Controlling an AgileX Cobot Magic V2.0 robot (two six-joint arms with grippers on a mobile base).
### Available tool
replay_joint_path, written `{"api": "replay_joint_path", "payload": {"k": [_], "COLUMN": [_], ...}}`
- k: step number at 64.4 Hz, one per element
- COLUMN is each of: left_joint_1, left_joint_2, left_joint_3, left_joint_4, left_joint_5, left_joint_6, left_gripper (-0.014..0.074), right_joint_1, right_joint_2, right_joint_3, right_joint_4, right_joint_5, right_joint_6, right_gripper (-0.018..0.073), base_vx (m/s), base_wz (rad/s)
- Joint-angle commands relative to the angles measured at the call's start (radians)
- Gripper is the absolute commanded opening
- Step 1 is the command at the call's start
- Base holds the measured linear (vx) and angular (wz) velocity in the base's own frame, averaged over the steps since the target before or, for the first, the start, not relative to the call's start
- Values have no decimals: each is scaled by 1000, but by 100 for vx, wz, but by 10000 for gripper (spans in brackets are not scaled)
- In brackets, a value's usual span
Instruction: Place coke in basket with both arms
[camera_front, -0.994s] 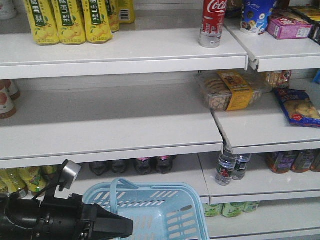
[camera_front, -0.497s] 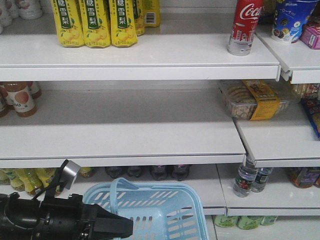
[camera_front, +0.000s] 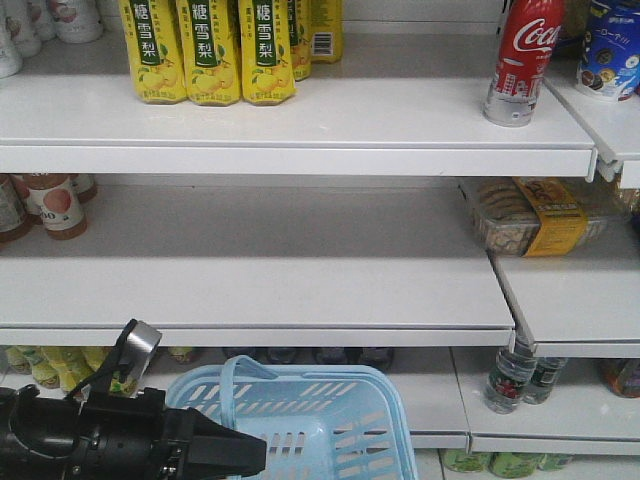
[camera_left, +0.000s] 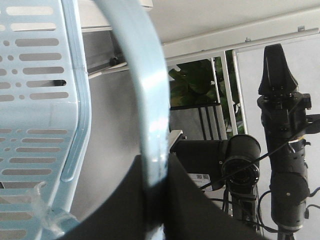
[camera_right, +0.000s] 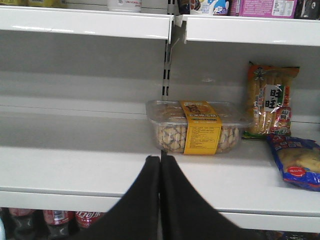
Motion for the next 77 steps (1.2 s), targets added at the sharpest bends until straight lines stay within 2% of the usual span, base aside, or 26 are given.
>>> {"api": "replay_joint_path", "payload": {"k": [1, 77], "left_joint_1": [-7, -7], "left_joint_2": [-35, -35], "left_joint_3": [-17, -17], "left_joint_4": [-85, -85], "left_joint_5": [77, 77], "left_joint_6": [9, 9], "left_gripper": [-6, -6], "right_joint_1": [-5, -5], "right_joint_2": [-12, -12], "right_joint_3": [8, 8], "right_joint_4": [-4, -4], "right_joint_5": [-73, -72], "right_joint_6": [-6, -6], "right_gripper": [-10, -10], "base_vx": [6, 5], "base_wz": [5, 3]}}
